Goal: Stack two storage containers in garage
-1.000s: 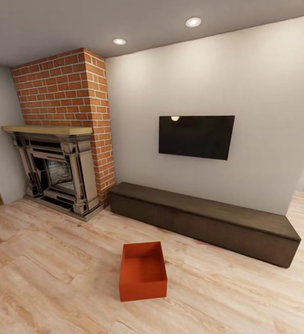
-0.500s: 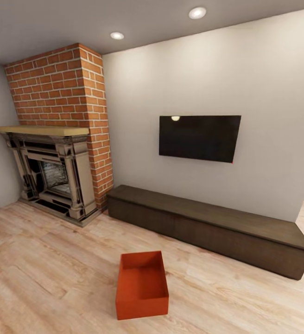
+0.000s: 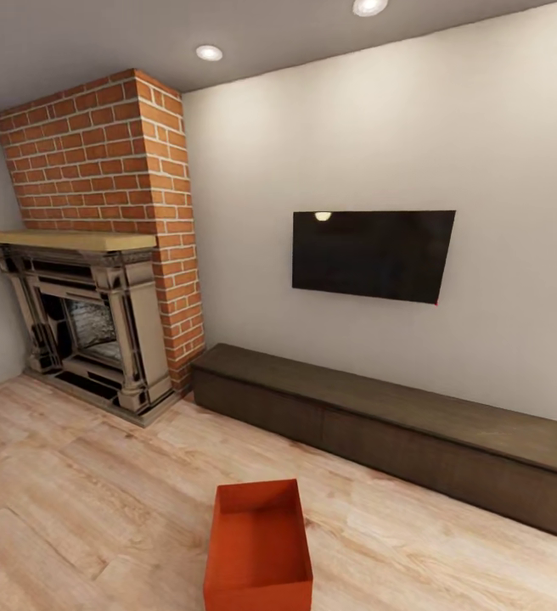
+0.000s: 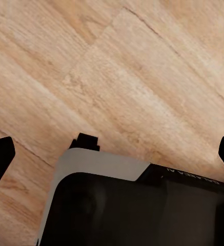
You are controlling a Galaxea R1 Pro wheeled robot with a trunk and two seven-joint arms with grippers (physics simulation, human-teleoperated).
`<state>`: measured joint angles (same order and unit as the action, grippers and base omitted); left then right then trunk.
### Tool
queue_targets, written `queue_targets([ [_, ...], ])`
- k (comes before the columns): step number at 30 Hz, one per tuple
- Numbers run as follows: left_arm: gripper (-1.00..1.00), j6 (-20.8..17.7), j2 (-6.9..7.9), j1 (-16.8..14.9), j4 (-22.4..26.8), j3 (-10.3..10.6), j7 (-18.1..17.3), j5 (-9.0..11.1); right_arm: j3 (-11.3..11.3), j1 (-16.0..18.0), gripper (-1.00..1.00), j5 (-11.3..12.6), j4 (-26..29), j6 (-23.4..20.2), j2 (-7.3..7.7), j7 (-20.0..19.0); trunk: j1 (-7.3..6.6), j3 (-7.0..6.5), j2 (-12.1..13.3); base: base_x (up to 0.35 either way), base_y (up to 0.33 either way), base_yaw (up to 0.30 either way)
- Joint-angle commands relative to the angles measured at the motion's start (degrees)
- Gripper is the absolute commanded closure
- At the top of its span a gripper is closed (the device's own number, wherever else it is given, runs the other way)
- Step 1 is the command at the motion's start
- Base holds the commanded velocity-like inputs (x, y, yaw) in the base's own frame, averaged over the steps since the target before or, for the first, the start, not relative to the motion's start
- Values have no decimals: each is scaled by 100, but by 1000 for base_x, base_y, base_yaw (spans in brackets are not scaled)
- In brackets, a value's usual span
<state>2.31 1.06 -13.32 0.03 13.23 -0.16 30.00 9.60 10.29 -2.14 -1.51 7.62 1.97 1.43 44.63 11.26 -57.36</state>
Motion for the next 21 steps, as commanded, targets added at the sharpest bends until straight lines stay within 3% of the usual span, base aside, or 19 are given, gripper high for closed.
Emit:
queue_targets([
  [1, -100, 15, 0, -4, -3, 49, -2, 50, 25, 8, -100, -21, -16, 29, 1, 15, 4, 8, -5, 323, 0, 0],
  [21, -100, 7, 0, -4, -3, 49, -2, 50, 27, 8, -100, -22, -16, 29, -2, 15, 4, 8, -5, 323, 0, 0],
])
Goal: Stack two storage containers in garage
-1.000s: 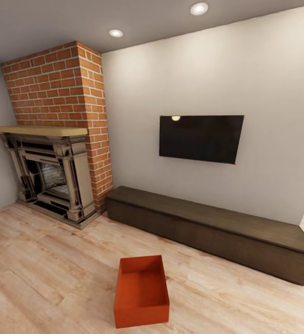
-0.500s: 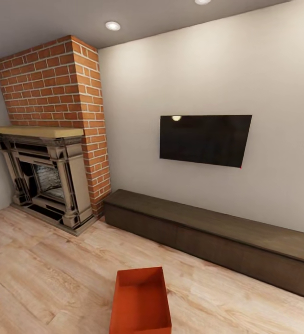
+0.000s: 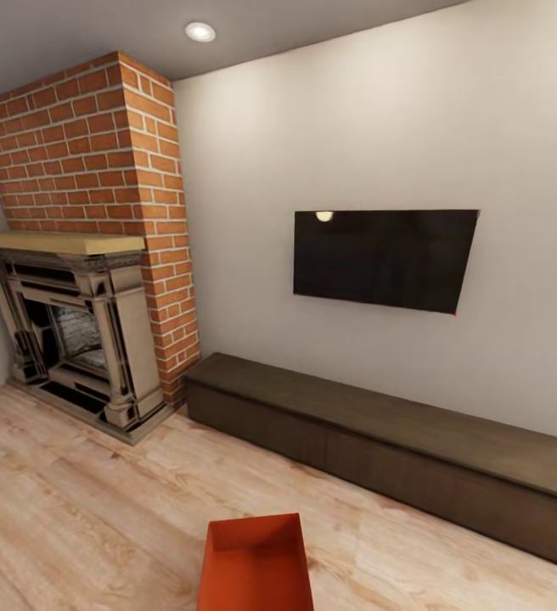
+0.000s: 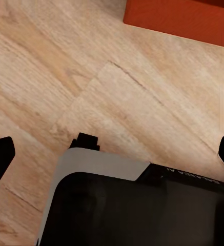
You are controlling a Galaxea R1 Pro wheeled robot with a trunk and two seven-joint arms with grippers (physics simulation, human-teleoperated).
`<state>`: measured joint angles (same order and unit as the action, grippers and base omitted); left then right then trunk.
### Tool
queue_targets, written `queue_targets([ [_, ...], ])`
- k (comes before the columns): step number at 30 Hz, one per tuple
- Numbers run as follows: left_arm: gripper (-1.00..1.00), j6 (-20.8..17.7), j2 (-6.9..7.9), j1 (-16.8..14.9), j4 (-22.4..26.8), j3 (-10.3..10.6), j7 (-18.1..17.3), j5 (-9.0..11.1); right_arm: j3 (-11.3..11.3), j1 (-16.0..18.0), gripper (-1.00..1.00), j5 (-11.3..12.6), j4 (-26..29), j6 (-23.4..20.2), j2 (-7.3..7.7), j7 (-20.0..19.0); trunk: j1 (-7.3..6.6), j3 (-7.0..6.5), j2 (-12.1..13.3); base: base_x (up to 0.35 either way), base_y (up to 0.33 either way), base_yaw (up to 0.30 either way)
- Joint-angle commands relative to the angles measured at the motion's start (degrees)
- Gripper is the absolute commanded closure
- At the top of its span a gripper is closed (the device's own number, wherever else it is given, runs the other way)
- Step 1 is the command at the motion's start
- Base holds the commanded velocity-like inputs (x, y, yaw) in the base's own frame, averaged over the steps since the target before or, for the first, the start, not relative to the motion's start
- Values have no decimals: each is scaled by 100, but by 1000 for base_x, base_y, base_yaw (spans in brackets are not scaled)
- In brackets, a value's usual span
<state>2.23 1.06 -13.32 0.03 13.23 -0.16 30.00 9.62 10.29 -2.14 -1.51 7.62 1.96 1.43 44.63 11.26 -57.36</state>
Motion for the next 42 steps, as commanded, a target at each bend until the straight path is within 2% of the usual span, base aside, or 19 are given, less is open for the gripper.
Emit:
queue_targets([
  [1, -100, 15, 0, -4, -3, 49, -2, 50, 26, 8, -100, -23, -16, 29, 0, 15, 4, 8, -5, 323, 0, 0],
  [19, -100, 51, 0, -4, -3, 49, -2, 50, 13, 8, -100, -33, -16, 44, -18, 15, 4, 8, -5, 298, 0, 15],
  [30, -100, 67, -1, -4, -3, 49, -2, 50, 22, 8, -100, -41, -16, 46, -11, 15, 4, 8, -5, 33, 0, 228],
  [42, -100, 67, -4, -4, -3, 49, -2, 50, 22, 8, -100, -39, -16, 41, 3, 15, 4, 8, -5, 1, 0, 29],
])
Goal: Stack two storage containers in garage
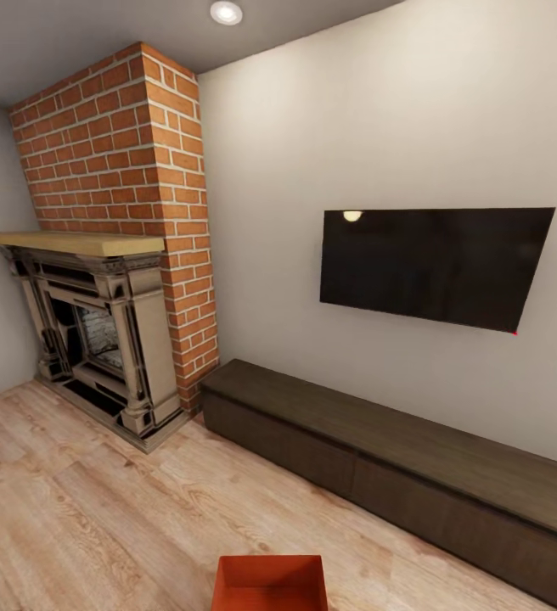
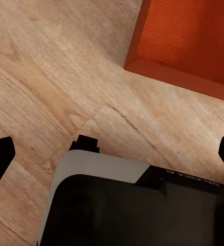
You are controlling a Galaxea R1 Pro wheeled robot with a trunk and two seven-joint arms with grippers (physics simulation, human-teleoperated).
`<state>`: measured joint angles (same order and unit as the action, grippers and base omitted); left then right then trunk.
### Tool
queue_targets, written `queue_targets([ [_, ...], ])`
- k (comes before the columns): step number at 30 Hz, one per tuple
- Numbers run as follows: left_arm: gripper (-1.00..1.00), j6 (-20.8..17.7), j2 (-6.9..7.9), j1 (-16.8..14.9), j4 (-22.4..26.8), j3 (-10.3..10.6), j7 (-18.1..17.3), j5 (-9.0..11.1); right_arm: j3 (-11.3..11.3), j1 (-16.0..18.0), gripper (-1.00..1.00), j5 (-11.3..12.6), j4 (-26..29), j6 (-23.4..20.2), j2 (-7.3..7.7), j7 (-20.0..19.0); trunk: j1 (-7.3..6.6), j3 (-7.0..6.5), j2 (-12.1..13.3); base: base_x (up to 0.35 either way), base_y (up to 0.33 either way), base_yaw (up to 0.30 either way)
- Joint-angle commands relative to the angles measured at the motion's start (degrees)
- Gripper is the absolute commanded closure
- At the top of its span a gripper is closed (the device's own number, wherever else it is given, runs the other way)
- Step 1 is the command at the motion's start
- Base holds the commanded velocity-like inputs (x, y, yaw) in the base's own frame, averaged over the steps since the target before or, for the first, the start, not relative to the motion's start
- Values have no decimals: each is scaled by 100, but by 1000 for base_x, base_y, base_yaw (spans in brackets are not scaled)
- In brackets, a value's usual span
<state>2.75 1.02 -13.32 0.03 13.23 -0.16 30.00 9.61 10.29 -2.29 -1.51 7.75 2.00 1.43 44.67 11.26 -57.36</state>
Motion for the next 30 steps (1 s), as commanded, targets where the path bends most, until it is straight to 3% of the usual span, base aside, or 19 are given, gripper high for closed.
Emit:
queue_targets([
  [1, -100, 15, -1, -4, -3, 49, -2, 50, 24, 8, -100, -23, -16, 28, 0, 15, 0, 8, -5, 0, 0, 1],
  [30, -100, 24, -5, -4, -3, 49, -2, 50, 12, 8, -100, -8, -16, 35, -20, 15, 0, 8, -5, 0, 32, 0],
])
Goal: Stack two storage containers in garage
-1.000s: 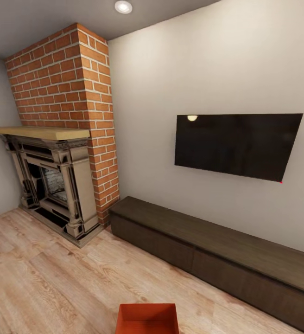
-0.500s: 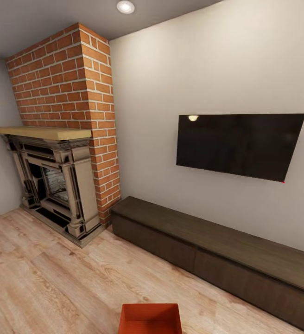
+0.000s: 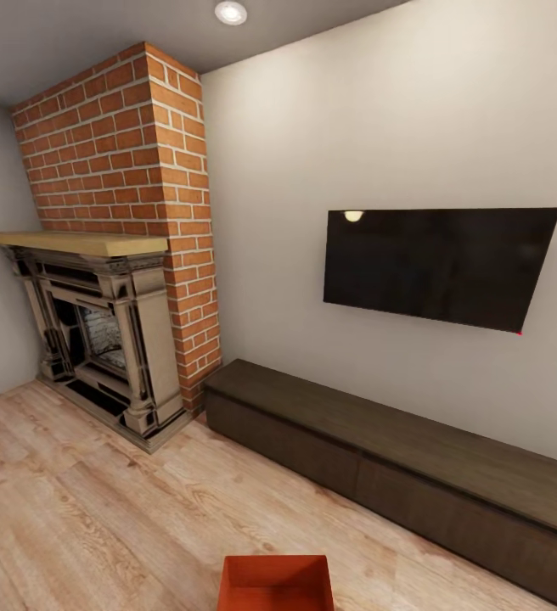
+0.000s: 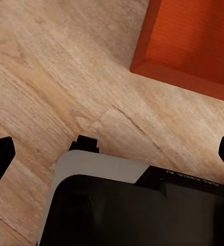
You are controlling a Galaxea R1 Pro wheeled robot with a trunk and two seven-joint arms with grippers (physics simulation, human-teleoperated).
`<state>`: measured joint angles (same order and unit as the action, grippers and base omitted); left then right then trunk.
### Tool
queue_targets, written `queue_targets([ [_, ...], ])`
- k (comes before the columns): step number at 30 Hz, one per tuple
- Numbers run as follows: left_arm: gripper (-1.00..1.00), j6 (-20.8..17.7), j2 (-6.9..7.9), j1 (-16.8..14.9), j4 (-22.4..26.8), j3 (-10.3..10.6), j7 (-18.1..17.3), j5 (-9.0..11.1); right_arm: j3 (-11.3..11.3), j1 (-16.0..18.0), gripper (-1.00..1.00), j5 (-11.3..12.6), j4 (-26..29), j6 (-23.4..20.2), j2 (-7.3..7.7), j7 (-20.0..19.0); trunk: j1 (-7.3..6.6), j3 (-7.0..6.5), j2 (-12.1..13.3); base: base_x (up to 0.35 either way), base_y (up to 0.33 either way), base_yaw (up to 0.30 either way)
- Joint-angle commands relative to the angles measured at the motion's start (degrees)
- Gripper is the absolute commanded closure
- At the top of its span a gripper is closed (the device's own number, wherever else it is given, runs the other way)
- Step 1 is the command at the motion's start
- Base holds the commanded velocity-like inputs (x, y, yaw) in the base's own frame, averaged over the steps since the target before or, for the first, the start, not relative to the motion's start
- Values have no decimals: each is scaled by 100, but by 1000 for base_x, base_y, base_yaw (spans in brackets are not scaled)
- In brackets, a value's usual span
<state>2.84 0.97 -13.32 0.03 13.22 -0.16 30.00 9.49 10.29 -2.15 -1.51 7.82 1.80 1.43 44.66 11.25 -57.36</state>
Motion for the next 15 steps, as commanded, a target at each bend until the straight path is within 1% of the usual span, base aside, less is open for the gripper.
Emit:
queue_targets([
  [1, -100, 15, 0, -4, -3, 49, -2, 49, 23, 8, -100, -24, -16, 30, -1, 15, 1, 8, -6, 0, 0, -27],
  [7, -100, 15, 0, -4, -3, 49, -2, 49, 20, 8, -100, -41, -16, 35, 2, 15, 1, 8, -6, 0, 0, -69],
  [15, -100, 15, 0, -4, -3, 49, -2, 49, 24, 8, -100, -22, -16, 22, 0, 15, 1, 8, -6, 0, 0, -19],
])
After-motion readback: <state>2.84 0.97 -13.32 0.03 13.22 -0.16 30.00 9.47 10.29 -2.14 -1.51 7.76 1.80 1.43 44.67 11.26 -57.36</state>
